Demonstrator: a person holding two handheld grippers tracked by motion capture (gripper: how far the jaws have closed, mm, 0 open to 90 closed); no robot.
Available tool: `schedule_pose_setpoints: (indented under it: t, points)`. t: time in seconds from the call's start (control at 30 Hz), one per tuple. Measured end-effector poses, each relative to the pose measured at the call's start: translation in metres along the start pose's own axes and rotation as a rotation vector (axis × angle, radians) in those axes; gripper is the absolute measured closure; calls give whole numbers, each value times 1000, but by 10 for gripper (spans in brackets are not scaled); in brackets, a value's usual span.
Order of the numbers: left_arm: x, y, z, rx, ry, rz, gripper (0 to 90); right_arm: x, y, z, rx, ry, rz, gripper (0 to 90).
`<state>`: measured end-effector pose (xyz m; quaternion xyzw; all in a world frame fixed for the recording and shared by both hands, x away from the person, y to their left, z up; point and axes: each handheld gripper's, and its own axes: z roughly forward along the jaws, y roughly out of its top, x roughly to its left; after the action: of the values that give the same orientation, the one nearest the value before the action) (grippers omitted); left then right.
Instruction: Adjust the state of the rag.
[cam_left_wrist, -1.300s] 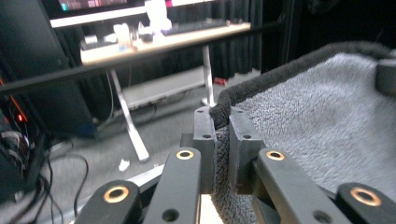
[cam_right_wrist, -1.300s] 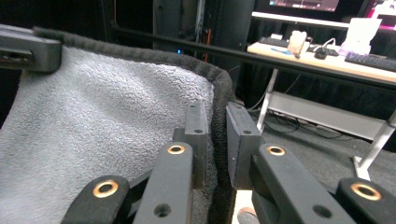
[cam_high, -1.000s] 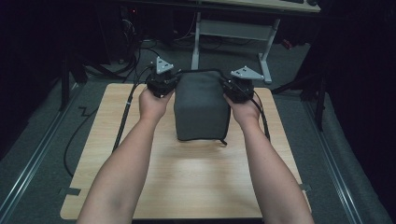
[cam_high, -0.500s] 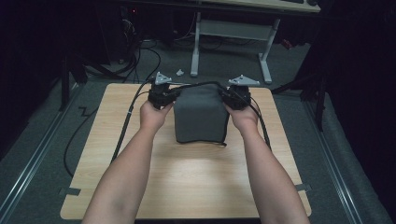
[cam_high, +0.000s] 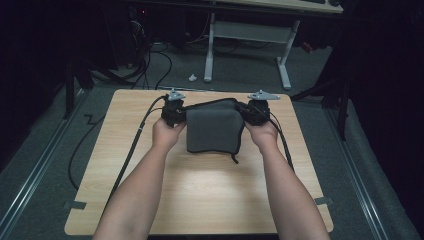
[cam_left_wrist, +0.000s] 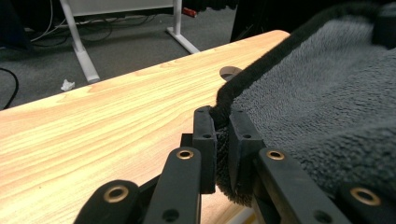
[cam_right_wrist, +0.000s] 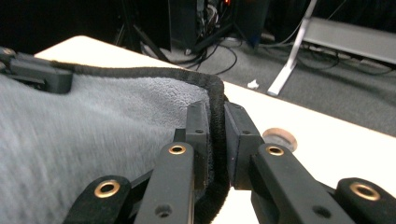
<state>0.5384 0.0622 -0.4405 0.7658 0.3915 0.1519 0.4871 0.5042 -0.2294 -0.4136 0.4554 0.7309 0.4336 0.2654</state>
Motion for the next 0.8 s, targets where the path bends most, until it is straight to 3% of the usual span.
schedule_pose_setpoints:
  t: [0.53,0.63,0.7,0.8]
  points:
    - [6,-15,3,27,-41,-62,824,-4,-17,7,18,33,68,794]
    - [9,-14,2,33,-34,-93,765,-6,-16,6,17,25,76,744]
    - [8,-12,0,30,4,-65,754,-8,-14,4,6,15,81,721]
    - [9,-11,-3,29,16,-55,745,-12,-11,0,-10,5,101,695]
